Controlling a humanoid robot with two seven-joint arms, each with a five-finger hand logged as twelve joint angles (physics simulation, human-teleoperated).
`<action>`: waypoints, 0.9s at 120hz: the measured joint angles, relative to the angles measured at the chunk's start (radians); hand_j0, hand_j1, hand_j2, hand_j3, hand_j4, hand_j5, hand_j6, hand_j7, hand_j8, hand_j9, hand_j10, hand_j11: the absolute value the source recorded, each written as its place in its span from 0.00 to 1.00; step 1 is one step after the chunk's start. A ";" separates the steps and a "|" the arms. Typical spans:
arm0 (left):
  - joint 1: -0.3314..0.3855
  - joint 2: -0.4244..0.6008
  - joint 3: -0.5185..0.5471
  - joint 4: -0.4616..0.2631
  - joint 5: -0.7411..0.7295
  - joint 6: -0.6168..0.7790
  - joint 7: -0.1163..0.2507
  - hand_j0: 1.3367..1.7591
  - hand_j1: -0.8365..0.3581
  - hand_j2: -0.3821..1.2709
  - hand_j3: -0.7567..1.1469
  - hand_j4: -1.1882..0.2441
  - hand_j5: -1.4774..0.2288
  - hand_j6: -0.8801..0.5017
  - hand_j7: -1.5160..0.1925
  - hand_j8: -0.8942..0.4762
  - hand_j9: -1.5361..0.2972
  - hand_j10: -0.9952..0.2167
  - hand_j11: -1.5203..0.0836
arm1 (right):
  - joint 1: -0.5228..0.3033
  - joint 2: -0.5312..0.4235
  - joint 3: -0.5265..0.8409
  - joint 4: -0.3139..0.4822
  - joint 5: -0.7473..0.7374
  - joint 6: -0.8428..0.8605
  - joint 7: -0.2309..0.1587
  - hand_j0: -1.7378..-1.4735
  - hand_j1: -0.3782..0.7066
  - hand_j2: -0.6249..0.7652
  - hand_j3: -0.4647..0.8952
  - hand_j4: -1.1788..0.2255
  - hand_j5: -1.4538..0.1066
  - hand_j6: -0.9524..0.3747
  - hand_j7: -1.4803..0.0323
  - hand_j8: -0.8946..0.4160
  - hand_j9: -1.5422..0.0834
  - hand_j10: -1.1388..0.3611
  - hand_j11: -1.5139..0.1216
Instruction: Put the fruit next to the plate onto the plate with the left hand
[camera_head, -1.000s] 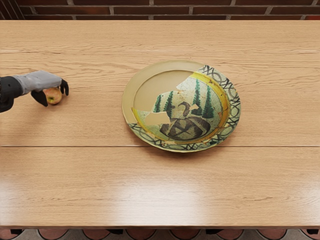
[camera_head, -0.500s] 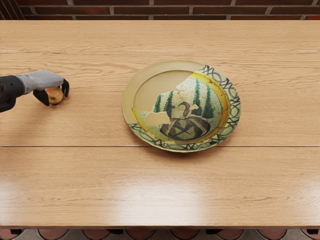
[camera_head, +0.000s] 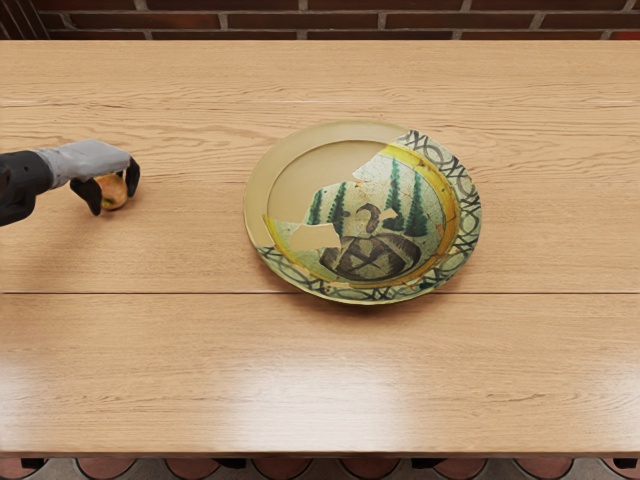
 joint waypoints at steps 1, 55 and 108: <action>0.000 0.000 0.000 0.000 0.000 0.000 0.000 0.76 0.47 0.54 0.40 0.33 0.30 0.32 0.33 0.37 0.32 0.28 0.35 | 0.000 0.000 0.000 0.000 0.000 0.000 0.000 0.30 0.03 0.45 0.34 0.84 0.93 0.72 0.98 0.68 0.95 0.76 0.93; -0.085 -0.015 -0.001 -0.078 -0.194 -0.020 0.000 0.75 0.44 0.56 0.40 0.33 0.26 0.35 0.29 0.41 0.29 0.31 0.32 | 0.000 0.000 0.000 0.000 0.000 0.000 0.000 0.30 0.03 0.45 0.34 0.84 0.93 0.72 0.98 0.68 0.95 0.76 0.93; -0.171 -0.136 -0.045 -0.136 -0.430 -0.056 0.001 0.75 0.42 0.61 0.40 0.32 0.23 0.35 0.27 0.42 0.28 0.32 0.30 | 0.000 0.000 0.000 0.000 0.000 0.000 0.000 0.30 0.03 0.45 0.34 0.84 0.93 0.72 0.98 0.68 0.95 0.76 0.93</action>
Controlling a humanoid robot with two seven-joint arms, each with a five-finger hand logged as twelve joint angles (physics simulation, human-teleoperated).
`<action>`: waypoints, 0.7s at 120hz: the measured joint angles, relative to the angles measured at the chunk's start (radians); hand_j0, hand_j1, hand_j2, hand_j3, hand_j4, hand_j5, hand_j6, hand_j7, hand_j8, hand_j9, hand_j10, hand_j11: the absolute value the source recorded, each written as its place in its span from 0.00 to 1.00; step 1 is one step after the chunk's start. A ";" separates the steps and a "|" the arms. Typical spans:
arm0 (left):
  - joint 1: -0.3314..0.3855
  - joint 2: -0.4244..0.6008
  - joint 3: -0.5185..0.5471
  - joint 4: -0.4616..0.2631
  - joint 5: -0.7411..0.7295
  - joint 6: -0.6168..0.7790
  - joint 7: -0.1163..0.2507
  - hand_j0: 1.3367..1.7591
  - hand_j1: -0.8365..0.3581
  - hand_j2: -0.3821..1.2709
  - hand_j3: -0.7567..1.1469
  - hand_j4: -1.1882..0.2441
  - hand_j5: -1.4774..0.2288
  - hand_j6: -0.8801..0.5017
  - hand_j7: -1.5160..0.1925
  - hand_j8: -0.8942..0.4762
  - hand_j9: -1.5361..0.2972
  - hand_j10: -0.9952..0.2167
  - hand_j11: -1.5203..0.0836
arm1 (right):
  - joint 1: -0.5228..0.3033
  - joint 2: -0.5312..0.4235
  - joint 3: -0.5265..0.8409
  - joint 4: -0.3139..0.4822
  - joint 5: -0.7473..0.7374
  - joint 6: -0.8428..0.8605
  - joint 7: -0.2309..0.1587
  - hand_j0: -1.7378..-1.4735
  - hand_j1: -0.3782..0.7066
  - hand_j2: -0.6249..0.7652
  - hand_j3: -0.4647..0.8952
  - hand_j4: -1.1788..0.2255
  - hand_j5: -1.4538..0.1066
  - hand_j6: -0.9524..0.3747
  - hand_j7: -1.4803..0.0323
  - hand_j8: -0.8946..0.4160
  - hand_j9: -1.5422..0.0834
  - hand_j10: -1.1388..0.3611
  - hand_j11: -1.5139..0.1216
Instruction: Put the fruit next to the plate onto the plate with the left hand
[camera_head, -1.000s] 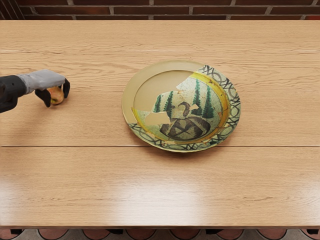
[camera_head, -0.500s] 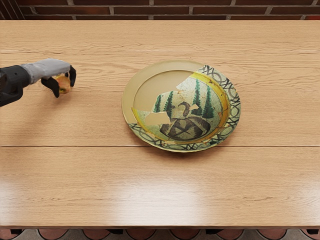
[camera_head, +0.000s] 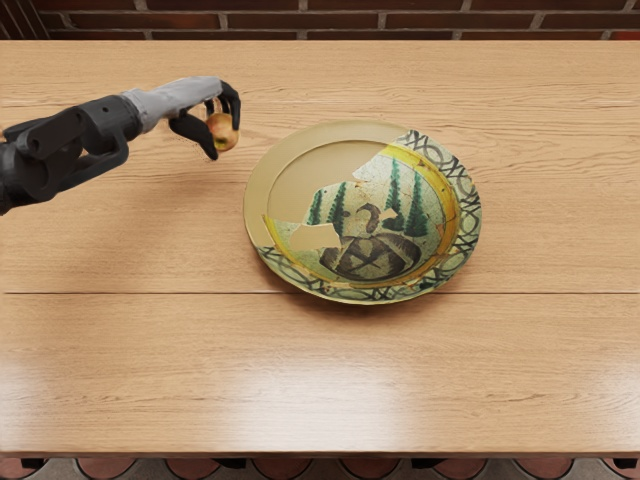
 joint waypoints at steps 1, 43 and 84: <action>-0.002 -0.001 -0.003 0.000 -0.002 -0.002 0.000 0.75 0.42 0.62 0.40 0.32 0.22 0.35 0.27 0.42 0.28 0.32 0.30 | 0.000 0.000 0.000 0.000 0.000 0.000 0.000 0.30 0.03 0.45 0.34 0.84 0.93 0.72 0.98 0.68 0.95 0.76 0.93; -0.028 -0.044 -0.210 -0.057 -0.029 -0.072 0.000 0.75 0.40 0.66 0.40 0.32 0.21 0.33 0.25 0.42 0.28 0.32 0.31 | 0.000 0.000 0.000 0.000 0.000 0.000 0.000 0.30 0.03 0.45 0.34 0.84 0.93 0.72 0.98 0.68 0.95 0.76 0.93; 0.035 -0.152 -0.294 -0.111 -0.056 -0.108 0.000 0.75 0.40 0.70 0.40 0.32 0.22 0.29 0.27 0.37 0.27 0.31 0.31 | 0.000 0.000 0.000 0.000 0.000 0.000 0.000 0.30 0.03 0.45 0.34 0.84 0.93 0.72 0.98 0.68 0.95 0.76 0.93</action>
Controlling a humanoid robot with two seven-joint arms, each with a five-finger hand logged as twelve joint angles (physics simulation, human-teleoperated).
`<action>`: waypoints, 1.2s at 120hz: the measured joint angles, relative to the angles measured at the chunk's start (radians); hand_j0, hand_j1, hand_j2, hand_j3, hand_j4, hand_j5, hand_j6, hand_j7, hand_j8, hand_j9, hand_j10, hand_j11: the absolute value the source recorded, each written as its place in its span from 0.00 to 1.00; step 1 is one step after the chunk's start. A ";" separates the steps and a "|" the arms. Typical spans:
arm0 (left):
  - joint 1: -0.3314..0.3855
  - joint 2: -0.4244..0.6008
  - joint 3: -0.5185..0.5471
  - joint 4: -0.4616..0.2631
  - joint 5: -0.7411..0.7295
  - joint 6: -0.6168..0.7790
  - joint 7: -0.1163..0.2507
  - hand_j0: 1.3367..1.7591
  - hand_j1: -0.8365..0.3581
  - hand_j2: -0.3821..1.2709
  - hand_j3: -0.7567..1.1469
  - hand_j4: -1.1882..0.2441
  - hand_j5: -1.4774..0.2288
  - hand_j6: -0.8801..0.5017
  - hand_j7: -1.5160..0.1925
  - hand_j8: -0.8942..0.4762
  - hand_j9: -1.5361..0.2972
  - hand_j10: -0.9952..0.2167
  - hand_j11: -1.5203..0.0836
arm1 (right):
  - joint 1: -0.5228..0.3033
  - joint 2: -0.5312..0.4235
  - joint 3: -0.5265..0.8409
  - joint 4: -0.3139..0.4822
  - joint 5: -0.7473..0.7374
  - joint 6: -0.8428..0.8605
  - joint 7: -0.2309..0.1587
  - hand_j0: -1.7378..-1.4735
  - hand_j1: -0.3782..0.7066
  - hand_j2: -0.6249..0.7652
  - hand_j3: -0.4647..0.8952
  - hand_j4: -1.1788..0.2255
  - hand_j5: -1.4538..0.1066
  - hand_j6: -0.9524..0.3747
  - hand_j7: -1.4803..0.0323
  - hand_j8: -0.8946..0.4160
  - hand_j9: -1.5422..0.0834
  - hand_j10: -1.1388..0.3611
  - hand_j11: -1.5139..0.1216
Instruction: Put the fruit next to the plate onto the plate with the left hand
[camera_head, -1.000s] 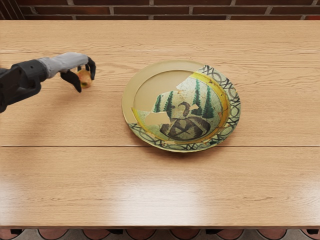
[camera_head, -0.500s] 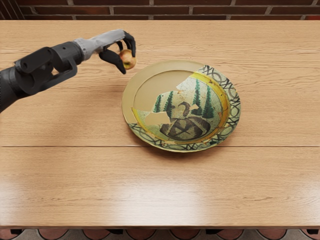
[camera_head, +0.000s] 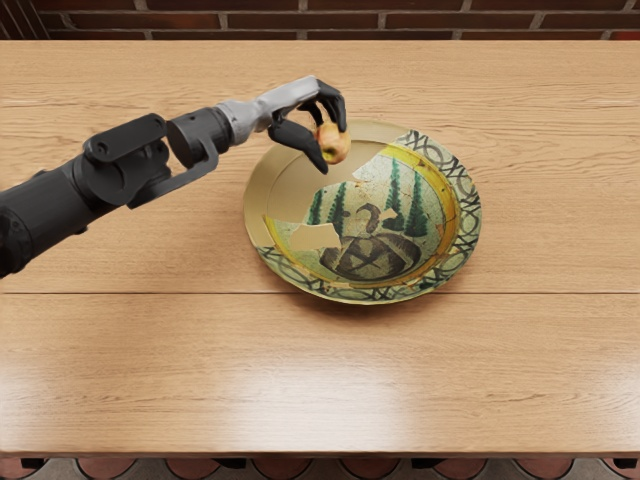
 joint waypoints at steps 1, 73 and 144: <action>0.002 -0.002 -0.001 -0.001 0.000 0.001 0.000 0.75 0.40 0.70 0.40 0.32 0.23 0.28 0.27 0.35 0.27 0.30 0.31 | 0.000 0.000 0.000 0.000 0.000 0.000 0.000 0.30 0.03 0.45 0.34 0.84 0.93 0.72 0.98 0.68 0.95 0.76 0.93; 0.099 0.005 -0.044 -0.009 -0.307 0.007 0.000 0.76 0.90 0.27 0.40 0.76 0.78 0.57 0.81 0.59 0.76 0.74 0.86 | 0.000 0.000 0.000 0.000 0.000 0.000 0.000 0.30 0.03 0.45 0.34 0.84 0.93 0.72 0.98 0.68 0.95 0.76 0.93; 0.384 0.282 -0.187 0.030 -0.395 0.009 0.000 0.76 0.97 0.24 0.40 0.81 0.85 0.62 0.87 0.64 0.82 0.80 0.93 | 0.000 0.000 0.000 0.000 0.000 0.000 0.000 0.30 0.03 0.45 0.34 0.84 0.93 0.72 0.98 0.68 0.95 0.76 0.93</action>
